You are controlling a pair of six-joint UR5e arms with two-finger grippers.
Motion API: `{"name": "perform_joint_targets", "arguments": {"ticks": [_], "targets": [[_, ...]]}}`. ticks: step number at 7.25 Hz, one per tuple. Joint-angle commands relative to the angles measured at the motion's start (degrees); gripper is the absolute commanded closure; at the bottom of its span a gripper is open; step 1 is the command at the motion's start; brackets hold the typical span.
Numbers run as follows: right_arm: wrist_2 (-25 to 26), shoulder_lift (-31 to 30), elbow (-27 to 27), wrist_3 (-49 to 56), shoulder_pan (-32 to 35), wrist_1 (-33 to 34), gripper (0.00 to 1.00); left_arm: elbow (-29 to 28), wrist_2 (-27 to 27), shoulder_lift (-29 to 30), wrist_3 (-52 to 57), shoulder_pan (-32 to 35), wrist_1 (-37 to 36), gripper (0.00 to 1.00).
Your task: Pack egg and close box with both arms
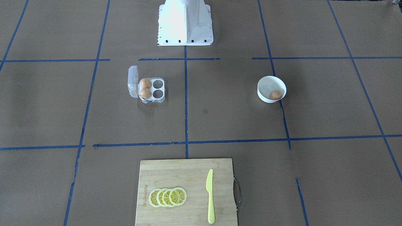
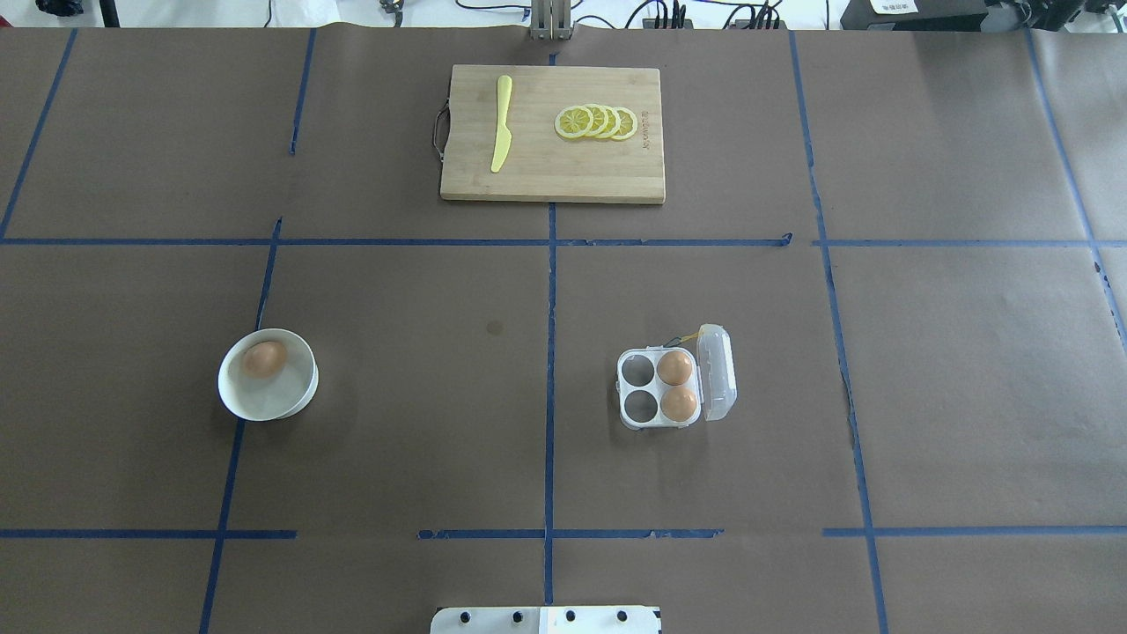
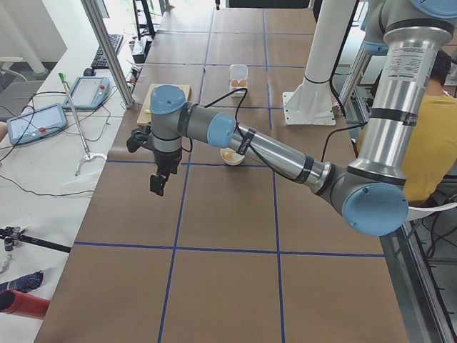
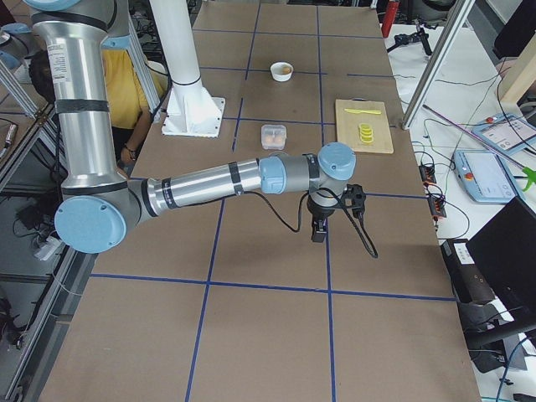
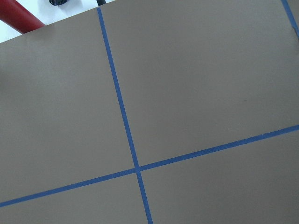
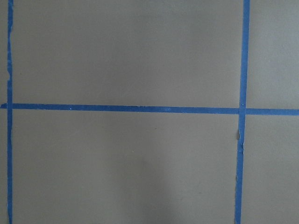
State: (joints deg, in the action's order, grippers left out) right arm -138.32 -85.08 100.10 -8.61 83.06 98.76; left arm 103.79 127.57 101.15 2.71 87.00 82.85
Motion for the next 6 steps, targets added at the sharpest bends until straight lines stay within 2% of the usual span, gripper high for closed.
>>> {"name": "perform_joint_targets", "arguments": {"ticks": [1, 2, 3, 4, 6], "targets": [[-0.11, 0.00, 0.00, 0.09, 0.00, 0.03, 0.00, -0.69, -0.31, 0.03, 0.89, -0.25, 2.04, 0.00], [-0.11, -0.08, -0.34, 0.09, 0.00, 0.03, 0.00, 0.09, 0.65, -1.99, 0.55, -0.16, 3.79, 0.00], [-0.02, -0.17, -0.61, 0.17, 0.00, 0.03, 0.00, -0.07, 4.92, -2.18, 0.20, -0.25, 4.24, 0.00], [-0.10, -0.52, -0.26, 0.18, 0.00, 0.03, 0.00, -0.16, 5.84, -2.10, 0.37, -0.68, 5.55, 0.00], [-0.63, -1.05, -0.17, 0.09, 0.00, 0.03, 0.00, 3.24, 5.93, -1.92, -8.10, -12.23, 7.76, 0.00]]}}
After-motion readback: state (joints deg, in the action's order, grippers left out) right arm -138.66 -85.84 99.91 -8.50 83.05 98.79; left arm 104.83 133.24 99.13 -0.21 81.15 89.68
